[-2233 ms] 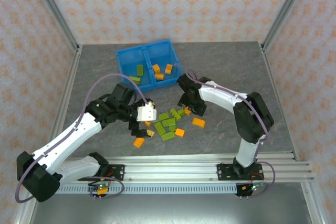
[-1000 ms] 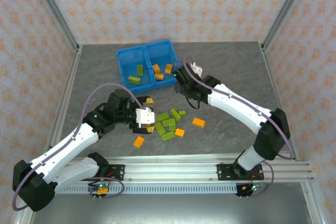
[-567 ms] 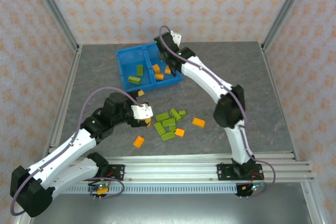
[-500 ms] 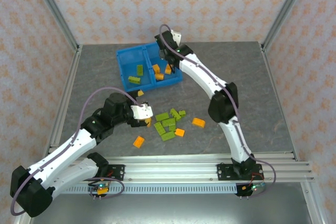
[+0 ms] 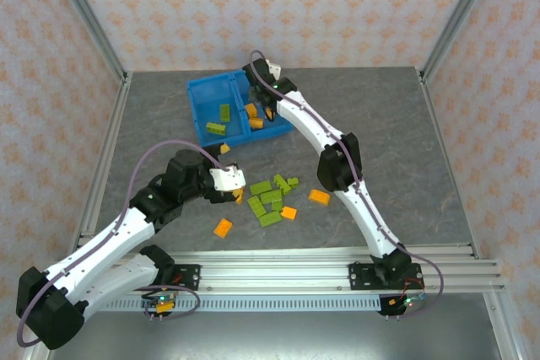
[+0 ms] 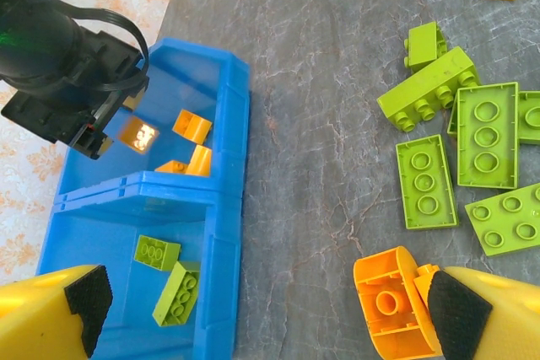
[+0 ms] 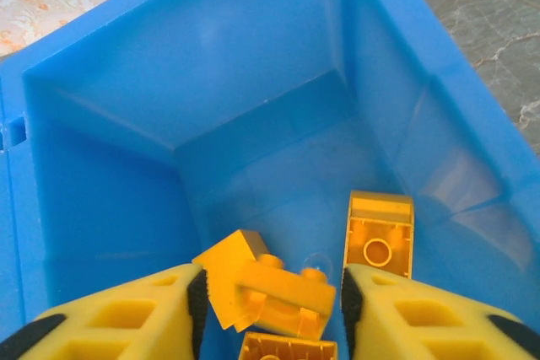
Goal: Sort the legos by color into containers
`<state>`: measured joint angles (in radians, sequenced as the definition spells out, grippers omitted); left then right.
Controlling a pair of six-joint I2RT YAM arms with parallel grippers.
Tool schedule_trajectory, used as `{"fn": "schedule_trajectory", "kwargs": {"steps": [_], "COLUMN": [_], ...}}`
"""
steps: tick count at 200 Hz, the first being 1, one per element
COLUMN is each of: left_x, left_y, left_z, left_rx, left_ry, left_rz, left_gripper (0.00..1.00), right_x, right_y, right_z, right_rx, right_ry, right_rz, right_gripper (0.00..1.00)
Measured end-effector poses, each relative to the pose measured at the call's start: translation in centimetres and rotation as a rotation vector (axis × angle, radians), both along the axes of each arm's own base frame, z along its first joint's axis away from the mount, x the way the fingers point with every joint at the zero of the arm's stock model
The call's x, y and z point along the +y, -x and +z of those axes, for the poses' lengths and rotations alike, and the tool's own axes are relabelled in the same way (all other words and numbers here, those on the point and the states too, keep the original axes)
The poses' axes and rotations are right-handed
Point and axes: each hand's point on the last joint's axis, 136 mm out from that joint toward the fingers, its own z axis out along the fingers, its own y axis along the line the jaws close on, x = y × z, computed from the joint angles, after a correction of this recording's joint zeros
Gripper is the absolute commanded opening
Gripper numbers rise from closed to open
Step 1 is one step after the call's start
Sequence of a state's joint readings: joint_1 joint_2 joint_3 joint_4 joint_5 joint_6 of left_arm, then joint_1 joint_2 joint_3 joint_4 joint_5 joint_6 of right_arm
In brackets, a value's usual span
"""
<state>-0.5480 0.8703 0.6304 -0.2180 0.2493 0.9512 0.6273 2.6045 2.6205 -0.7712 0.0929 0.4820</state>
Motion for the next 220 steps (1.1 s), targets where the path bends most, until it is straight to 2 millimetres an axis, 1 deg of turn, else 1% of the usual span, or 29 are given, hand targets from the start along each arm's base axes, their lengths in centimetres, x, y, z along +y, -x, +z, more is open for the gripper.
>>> {"fn": "schedule_trajectory", "kwargs": {"steps": [14, 38, 51, 70, 90, 93, 97, 101, 103, 106, 108, 113, 121, 134, 141, 153, 164, 176, 183, 191, 205, 220], "left_x": [0.0, 0.0, 0.0, 0.1, 0.2, 0.3, 0.3, 0.4, 0.4, 0.5, 0.6, 0.7, 1.0, 1.2, 1.2, 1.1, 0.9, 0.7, 0.6, 0.6, 0.5, 0.2], "left_y": [0.0, 0.0, -0.1, -0.6, -1.2, -1.3, -1.5, -1.7, -1.8, -2.0, -2.1, -2.5, -3.1, -4.4, -5.2, -6.3, -7.2, -7.7, -7.8, -7.9, -7.8, -7.5], "left_z": [0.0, 0.0, 0.1, 0.5, 0.5, 0.5, 0.4, 0.2, 0.2, 0.1, 0.1, 0.0, 0.1, 1.2, 2.1, 4.0, 5.5, 5.9, 5.5, 4.5, 1.9, -1.4], "left_rx": [0.0, 0.003, 0.001, -0.01, -0.003, 0.002, 0.009, 0.02, 0.023, 0.033, 0.04, 0.055, 0.085, 0.134, 0.155, 0.19, 0.231, 0.293, 0.338, 0.396, 0.517, 0.648], "left_ry": [0.0, 0.002, 0.008, 0.026, 0.055, 0.059, 0.064, 0.073, 0.076, 0.084, 0.09, 0.104, 0.133, 0.202, 0.25, 0.353, 0.464, 0.575, 0.627, 0.674, 0.733, 0.776], "left_rz": [-0.001, 0.002, 0.01, 0.035, 0.083, 0.092, 0.103, 0.125, 0.132, 0.15, 0.164, 0.196, 0.26, 0.374, 0.432, 0.523, 0.602, 0.682, 0.729, 0.789, 0.91, 1.05], "left_gripper": [1.0, 1.0, 1.0, 1.0, 1.0, 1.0, 1.0, 1.0, 1.0, 1.0, 1.0, 1.0, 1.0, 1.0, 1.0, 1.0, 1.0, 1.0, 0.99, 0.98, 0.96, 0.95], "right_x": [0.0, -0.1, -0.1, -0.4, -1.6, -2.0, -2.3, -2.8, -2.9, -3.3, -3.4, -4.1, -5.0, -6.8, -7.8, -9.7, -11.2, -12.5, -13.2, -13.8, -14.5, -15.0], "right_y": [0.1, 0.3, 0.6, 1.5, 3.7, 4.3, 4.8, 5.6, 5.8, 6.5, 6.8, 8.0, 9.8, 13.2, 14.9, 18.4, 21.3, 24.4, 26.1, 28.0, 30.6, 32.3], "right_z": [-0.1, -0.2, 0.2, 2.2, 6.2, 7.3, 8.1, 9.5, 9.7, 10.9, 11.2, 12.7, 14.6, 17.2, 18.1, 18.6, 18.2, 17.3, 16.6, 15.9, 15.1, 14.9], "right_rx": [0.007, 0.021, 0.028, 0.031, 0.023, 0.016, 0.013, 0.002, 0.002, -0.01, -0.013, -0.025, -0.046, -0.082, -0.097, -0.107, -0.106, -0.095, -0.085, -0.067, -0.046, -0.033], "right_ry": [-0.003, -0.004, -0.007, -0.019, -0.032, -0.036, -0.037, -0.041, -0.041, -0.045, -0.046, -0.051, -0.055, -0.06, -0.059, -0.049, -0.035, -0.027, -0.025, -0.03, -0.043, -0.051], "right_rz": [0.004, 0.007, 0.013, 0.024, 0.043, 0.046, 0.054, 0.063, 0.067, 0.075, 0.081, 0.099, 0.132, 0.188, 0.217, 0.27, 0.319, 0.379, 0.414, 0.448, 0.507, 0.548], "right_gripper": [0.55, 0.55, 0.55, 0.56, 0.58, 0.58, 0.59, 0.59, 0.6, 0.6, 0.61, 0.62, 0.64, 0.67, 0.7, 0.76, 0.82, 0.93, 0.96, 0.99, 1.0, 1.0]}}
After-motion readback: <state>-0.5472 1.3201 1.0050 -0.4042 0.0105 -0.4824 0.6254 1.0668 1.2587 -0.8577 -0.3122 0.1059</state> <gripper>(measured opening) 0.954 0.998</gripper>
